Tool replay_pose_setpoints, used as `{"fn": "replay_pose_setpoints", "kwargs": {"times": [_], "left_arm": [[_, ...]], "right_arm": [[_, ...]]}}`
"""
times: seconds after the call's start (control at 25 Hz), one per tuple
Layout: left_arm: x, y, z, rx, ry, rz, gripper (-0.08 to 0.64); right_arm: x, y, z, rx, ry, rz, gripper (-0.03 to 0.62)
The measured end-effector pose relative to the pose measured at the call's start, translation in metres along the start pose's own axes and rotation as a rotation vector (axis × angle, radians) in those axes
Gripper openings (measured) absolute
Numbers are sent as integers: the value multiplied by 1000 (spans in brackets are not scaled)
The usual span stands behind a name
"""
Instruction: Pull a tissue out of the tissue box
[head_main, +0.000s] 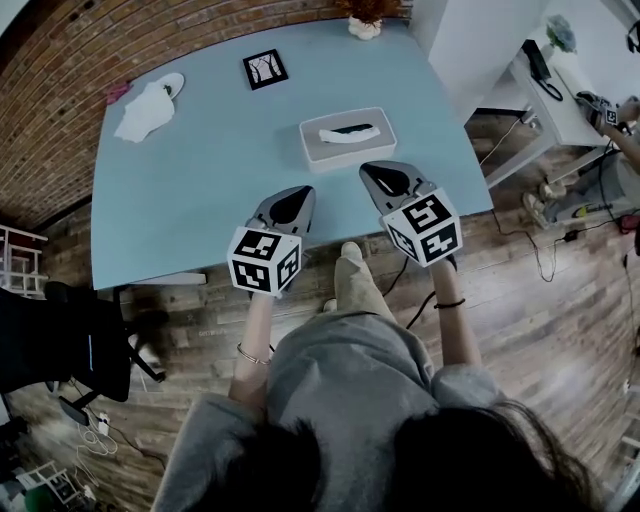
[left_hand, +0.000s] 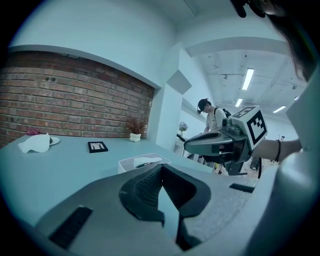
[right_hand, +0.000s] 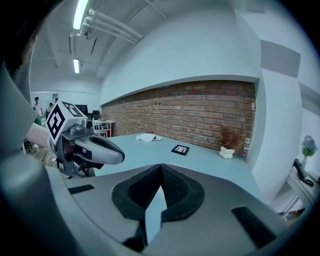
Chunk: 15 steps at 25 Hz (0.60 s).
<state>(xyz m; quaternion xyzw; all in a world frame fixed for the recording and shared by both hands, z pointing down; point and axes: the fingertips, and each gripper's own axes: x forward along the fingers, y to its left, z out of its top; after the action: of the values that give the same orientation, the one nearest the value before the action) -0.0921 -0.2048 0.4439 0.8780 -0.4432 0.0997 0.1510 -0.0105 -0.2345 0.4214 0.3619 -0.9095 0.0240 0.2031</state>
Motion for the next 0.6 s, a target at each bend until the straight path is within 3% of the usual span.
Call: {"fn": "replay_pose_setpoints", "kwargs": {"times": [0.6], "left_arm": [[41, 10, -33, -64, 67, 5, 3]], "right_arm": [[47, -25, -26, -127, 112, 81, 1]]}}
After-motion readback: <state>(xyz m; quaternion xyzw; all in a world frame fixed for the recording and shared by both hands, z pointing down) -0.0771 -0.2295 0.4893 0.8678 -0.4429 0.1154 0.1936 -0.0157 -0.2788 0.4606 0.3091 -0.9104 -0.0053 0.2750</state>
